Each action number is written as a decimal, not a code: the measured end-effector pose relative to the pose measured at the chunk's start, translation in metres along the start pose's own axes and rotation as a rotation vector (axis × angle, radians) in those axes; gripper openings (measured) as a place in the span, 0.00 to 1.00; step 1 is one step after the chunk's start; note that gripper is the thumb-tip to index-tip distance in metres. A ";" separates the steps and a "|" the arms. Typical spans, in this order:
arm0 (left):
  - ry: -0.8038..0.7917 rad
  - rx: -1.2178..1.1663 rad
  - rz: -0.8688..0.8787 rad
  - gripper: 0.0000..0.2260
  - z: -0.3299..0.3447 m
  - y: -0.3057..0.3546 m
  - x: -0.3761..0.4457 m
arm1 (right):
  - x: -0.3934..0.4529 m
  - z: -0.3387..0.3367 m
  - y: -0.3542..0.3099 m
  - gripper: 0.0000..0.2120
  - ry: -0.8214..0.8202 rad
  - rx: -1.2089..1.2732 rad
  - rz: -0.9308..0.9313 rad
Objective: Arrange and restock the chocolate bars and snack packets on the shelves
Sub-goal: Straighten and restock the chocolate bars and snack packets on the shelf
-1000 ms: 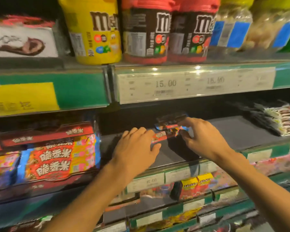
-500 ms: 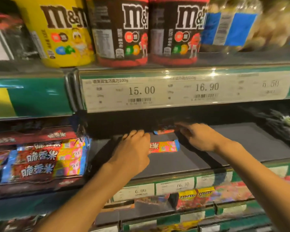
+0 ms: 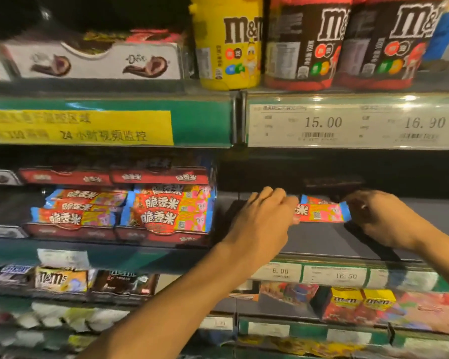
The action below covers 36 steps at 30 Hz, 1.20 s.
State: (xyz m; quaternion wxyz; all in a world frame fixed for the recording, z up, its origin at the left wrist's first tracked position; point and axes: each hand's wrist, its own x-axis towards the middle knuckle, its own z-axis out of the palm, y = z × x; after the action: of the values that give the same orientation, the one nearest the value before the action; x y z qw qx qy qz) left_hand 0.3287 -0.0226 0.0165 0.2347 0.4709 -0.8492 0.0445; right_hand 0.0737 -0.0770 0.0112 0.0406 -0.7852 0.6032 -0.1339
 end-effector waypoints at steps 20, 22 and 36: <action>0.322 0.080 -0.294 0.18 -0.134 -0.207 -0.205 | -0.051 0.017 -0.255 0.16 0.281 0.199 -0.314; 0.298 0.154 -0.301 0.17 -0.139 -0.227 -0.216 | -0.044 0.029 -0.272 0.13 0.323 0.129 -0.338; 0.348 0.119 -0.427 0.11 -0.128 -0.251 -0.212 | -0.025 0.086 -0.323 0.13 0.492 -0.046 -0.164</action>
State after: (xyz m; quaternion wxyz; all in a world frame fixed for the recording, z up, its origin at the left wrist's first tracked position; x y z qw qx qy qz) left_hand 0.6749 0.0416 0.0004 0.3532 0.6374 -0.6735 0.1239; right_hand 0.3920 0.0257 -0.0024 -0.1362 -0.7760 0.5322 -0.3098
